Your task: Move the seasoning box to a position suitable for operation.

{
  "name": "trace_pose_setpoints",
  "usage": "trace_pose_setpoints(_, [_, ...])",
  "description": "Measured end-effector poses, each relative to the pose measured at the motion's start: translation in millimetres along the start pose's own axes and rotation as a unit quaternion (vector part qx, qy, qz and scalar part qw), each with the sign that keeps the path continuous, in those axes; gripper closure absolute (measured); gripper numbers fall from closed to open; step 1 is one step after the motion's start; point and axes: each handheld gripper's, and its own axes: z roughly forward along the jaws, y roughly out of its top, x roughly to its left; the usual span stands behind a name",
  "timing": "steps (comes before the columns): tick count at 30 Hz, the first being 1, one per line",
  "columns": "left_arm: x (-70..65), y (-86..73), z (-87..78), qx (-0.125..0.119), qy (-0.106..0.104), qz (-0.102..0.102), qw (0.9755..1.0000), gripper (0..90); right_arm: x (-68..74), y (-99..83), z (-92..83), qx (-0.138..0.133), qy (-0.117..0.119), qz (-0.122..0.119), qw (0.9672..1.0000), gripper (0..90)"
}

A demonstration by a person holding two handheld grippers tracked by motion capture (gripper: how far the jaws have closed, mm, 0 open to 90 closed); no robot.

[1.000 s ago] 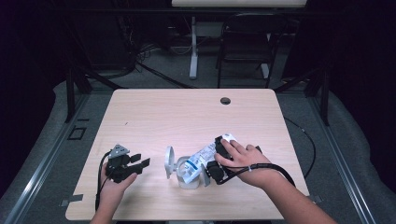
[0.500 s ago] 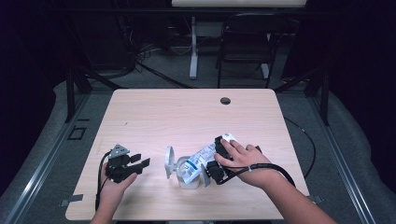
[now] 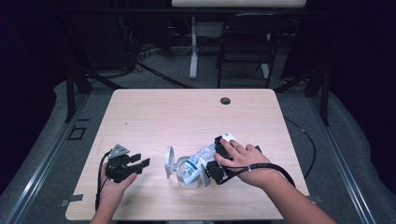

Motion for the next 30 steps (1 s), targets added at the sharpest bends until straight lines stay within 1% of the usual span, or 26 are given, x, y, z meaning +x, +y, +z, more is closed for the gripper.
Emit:
trace_pose_setpoints(10, [0.3, -0.1, 0.2, 0.000, 0.000, 0.000, 1.0000, 52.0, 0.6, 0.4, -0.1, 0.000, -0.002, 0.000, 1.0000, 45.8])
trace_pose_setpoints(16, [0.7, -0.2, 0.4, 0.004, 0.001, 0.000, 1.0000, 52.0, -0.1, 1.1, -1.0, 0.002, -0.004, -0.003, 1.0000, 46.0])
trace_pose_setpoints(21, [0.7, -0.3, 0.5, 0.005, 0.001, 0.000, 1.0000, 52.0, 0.2, 0.9, -0.3, -0.001, -0.003, -0.002, 1.0000, 46.1])
trace_pose_setpoints(30, [0.7, -0.2, 0.2, 0.002, 0.001, 0.000, 1.0000, 52.0, 0.4, 1.0, -0.4, -0.001, -0.002, -0.002, 1.0000, 46.4])
